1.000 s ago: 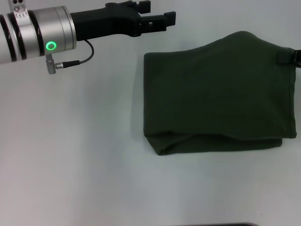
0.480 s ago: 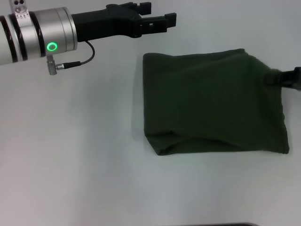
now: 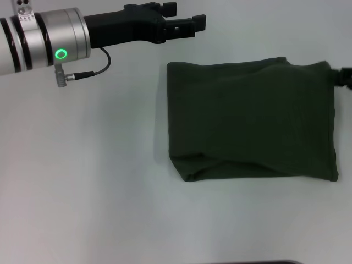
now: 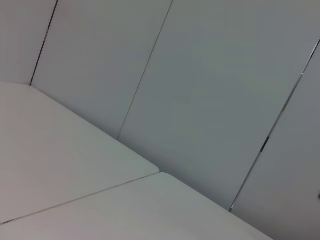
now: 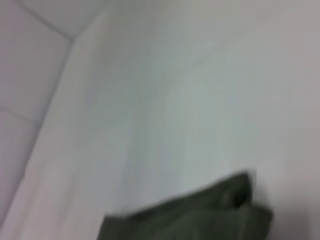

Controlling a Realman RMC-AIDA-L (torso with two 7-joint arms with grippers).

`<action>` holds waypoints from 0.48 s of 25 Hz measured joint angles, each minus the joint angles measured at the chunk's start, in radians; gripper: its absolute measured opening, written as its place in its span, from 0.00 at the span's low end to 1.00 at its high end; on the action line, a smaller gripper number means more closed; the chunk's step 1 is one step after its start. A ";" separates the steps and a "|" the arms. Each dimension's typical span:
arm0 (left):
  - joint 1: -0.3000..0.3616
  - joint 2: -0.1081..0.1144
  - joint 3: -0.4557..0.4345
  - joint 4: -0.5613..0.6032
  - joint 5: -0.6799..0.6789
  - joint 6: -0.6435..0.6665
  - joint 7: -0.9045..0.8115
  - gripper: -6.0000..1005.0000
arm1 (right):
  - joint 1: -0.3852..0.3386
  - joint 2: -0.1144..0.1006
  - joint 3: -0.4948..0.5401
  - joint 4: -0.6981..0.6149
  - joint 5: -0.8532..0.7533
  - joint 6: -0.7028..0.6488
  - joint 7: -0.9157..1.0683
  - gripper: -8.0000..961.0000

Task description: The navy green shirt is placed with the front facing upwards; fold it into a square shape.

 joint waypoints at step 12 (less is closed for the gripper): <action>0.007 0.001 0.000 0.000 -0.001 0.000 0.003 0.91 | 0.001 -0.001 0.002 -0.045 0.144 -0.144 -0.095 0.71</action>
